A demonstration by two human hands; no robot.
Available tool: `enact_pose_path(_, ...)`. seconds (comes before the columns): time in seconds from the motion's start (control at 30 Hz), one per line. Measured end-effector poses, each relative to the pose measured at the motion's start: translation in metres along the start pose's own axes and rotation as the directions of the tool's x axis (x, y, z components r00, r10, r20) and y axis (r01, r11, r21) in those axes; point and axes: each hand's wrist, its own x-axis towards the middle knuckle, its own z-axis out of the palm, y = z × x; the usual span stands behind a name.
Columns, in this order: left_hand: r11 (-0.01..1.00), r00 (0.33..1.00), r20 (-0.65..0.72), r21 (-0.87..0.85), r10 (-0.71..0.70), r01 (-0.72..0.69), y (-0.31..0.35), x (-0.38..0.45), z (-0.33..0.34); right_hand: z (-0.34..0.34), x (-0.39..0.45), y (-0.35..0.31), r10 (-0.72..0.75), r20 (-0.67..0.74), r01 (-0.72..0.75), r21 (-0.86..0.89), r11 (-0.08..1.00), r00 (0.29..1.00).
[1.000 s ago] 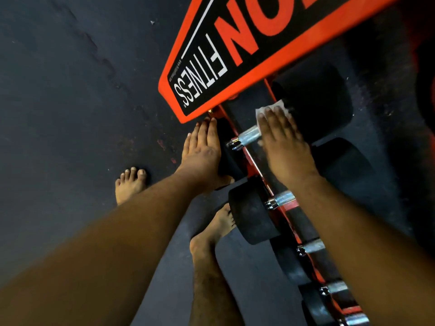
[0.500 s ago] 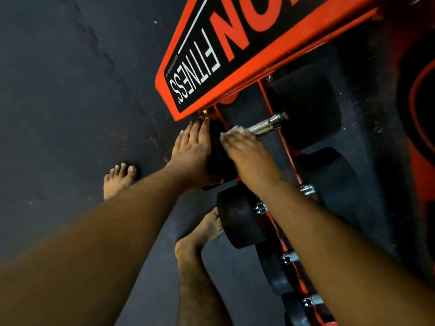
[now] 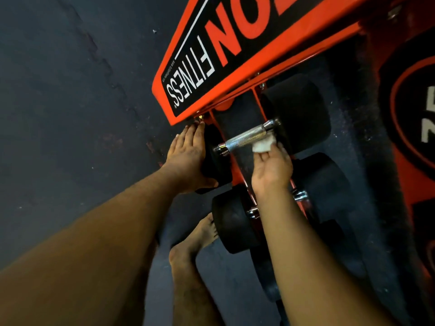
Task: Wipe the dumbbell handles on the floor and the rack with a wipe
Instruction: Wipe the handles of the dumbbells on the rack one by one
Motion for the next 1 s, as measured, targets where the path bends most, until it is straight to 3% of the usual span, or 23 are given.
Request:
enact_pose_path(0.03, 1.0, 1.0, -0.002, -0.003, -0.002, 0.002, 0.0, -0.001, 0.0, 0.009, 0.002, -0.001, 0.038, 0.033, -0.04, 0.056, 0.998, 0.999)
enact_pose_path(0.17, 1.0, 1.0, 0.001, -0.001, 0.003, -0.003, -0.002, 0.0, 0.0, 0.03, -0.006, 0.002, 0.117, 0.217, -0.092, -0.121, 0.988, 0.969)
enact_pose_path(0.4, 0.999, 0.999, -0.001, -0.007, 0.032, -0.032, -0.002, 0.001, 0.001, 0.024, -0.016, 0.0, 0.036, 0.113, -0.034, -0.022, 0.999, 0.993)
enact_pose_path(0.6, 0.999, 0.999, 0.014, 0.001, 0.039, -0.039, -0.002, -0.001, -0.002, 0.045, -0.008, -0.011, 0.054, 0.102, -0.035, -0.182, 0.983, 0.993)
enact_pose_path(0.77, 0.999, 0.999, 0.002, 0.016, 0.037, -0.037, 0.0, -0.002, -0.002, 0.039, -0.014, -0.003, -0.105, -0.023, 0.098, -0.202, 0.974, 0.994)
enact_pose_path(0.9, 1.0, 1.0, -0.008, 0.021, 0.022, -0.021, 0.001, -0.003, -0.003, 0.042, -0.004, 0.013, 0.043, 0.086, -0.024, -0.21, 0.977, 0.995)
enact_pose_path(1.0, 1.0, 1.0, 0.0, 0.016, 0.008, -0.008, 0.001, -0.001, -0.001, 0.024, -0.011, 0.034, 0.092, 0.123, -0.046, -0.333, 0.942, 0.988)
